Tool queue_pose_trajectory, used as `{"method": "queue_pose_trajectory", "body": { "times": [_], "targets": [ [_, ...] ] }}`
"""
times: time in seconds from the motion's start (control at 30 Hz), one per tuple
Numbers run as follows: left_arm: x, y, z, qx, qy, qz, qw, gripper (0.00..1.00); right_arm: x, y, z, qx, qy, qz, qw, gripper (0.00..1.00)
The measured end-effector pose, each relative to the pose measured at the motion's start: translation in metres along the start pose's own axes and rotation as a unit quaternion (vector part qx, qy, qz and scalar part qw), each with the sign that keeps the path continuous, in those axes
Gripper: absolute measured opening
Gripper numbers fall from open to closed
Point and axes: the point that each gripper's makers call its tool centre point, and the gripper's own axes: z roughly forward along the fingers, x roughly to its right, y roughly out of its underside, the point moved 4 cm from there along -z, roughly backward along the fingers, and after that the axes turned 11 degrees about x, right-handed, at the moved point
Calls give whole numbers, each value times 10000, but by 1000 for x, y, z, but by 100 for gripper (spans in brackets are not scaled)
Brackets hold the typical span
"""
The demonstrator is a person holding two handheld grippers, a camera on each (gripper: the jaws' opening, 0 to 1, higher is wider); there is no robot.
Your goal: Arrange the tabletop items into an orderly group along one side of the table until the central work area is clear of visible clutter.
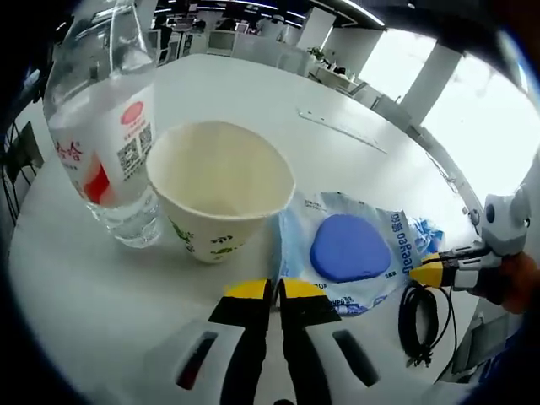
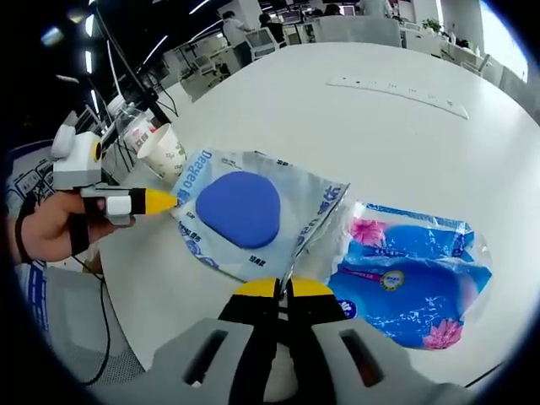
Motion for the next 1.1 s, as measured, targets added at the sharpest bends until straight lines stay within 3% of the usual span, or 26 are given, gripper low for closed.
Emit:
{"method": "queue_pose_trajectory", "body": {
  "times": [0.57, 1.1],
  "targets": [
    [-5, -4, -3, 57, -41, -131, 9999, 7, 0, 2, -2, 85, 62, -37, 9999, 4],
    [-15, -1, -19, 166, -75, -286, 9994, 11, 1, 6, -12, 139, 151, 11, 9998, 6]
  ]
}}
